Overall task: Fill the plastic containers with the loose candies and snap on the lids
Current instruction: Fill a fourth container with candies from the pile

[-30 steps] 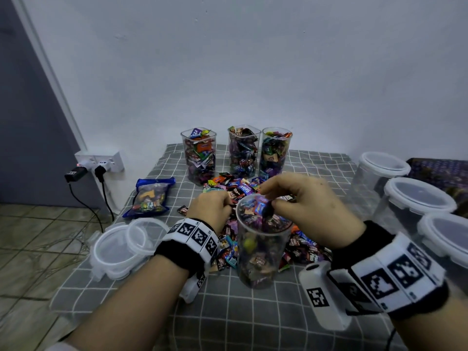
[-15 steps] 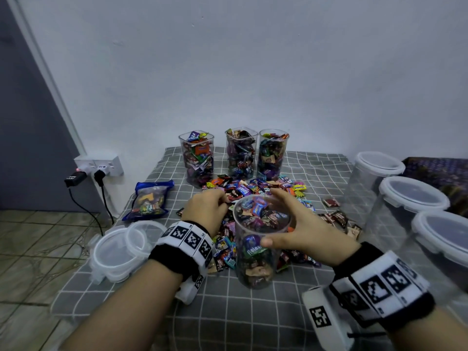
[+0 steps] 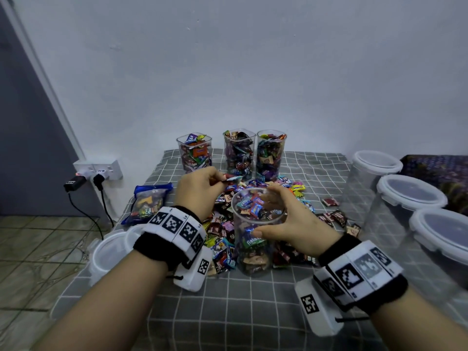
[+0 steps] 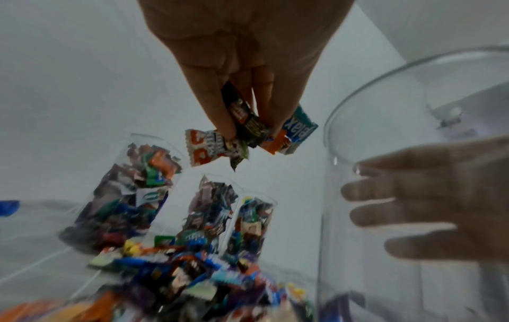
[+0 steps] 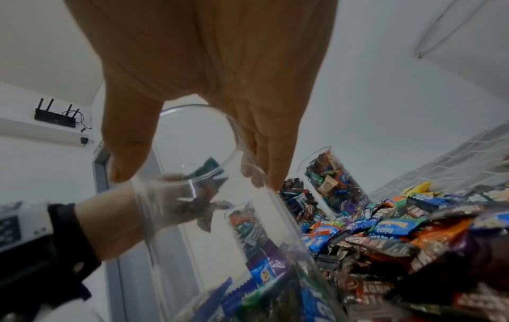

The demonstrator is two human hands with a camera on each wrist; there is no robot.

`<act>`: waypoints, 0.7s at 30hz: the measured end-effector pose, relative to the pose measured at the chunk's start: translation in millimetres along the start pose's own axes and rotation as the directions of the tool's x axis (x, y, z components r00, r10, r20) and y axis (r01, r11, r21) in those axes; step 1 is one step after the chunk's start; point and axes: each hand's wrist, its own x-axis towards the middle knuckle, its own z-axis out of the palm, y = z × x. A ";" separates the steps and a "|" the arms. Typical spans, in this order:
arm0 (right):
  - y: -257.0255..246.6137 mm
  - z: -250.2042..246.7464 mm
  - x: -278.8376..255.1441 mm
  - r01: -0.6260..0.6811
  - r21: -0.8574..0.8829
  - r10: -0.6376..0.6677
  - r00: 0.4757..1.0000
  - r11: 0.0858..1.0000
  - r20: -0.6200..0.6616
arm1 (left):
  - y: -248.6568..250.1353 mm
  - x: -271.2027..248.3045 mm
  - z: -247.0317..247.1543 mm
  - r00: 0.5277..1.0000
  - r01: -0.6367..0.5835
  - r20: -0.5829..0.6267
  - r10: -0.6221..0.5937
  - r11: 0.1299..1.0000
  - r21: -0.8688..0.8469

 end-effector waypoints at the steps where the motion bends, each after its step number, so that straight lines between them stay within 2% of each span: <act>1: -0.4 0.0 0.7 0.000 -0.003 0.000 1.000 1.000 -0.002 | 4.1 2.4 -2.8 1.000 -0.020 -0.003 0.020 1.000 -0.018; 6: -1.3 -0.3 2.5 -0.001 -0.012 0.001 1.000 1.000 -0.019 | 25.2 9.9 -15.5 0.981 -0.189 0.049 0.188 0.982 0.015; 13: 0.4 -0.9 3.5 0.005 0.001 -0.005 1.000 1.000 -0.024 | 40.8 -1.6 -15.3 0.883 -0.456 0.186 0.431 0.882 0.119; 16: 1.3 -0.7 4.7 0.013 0.012 -0.013 1.000 1.000 -0.014 | 40.8 -5.9 -12.9 0.843 -0.520 0.241 0.481 0.844 0.132; 21: 6.1 -0.1 6.2 0.021 0.001 -0.021 0.999 1.000 -0.030 | 41.3 -10.0 -9.6 0.819 -0.551 0.276 0.503 0.824 0.133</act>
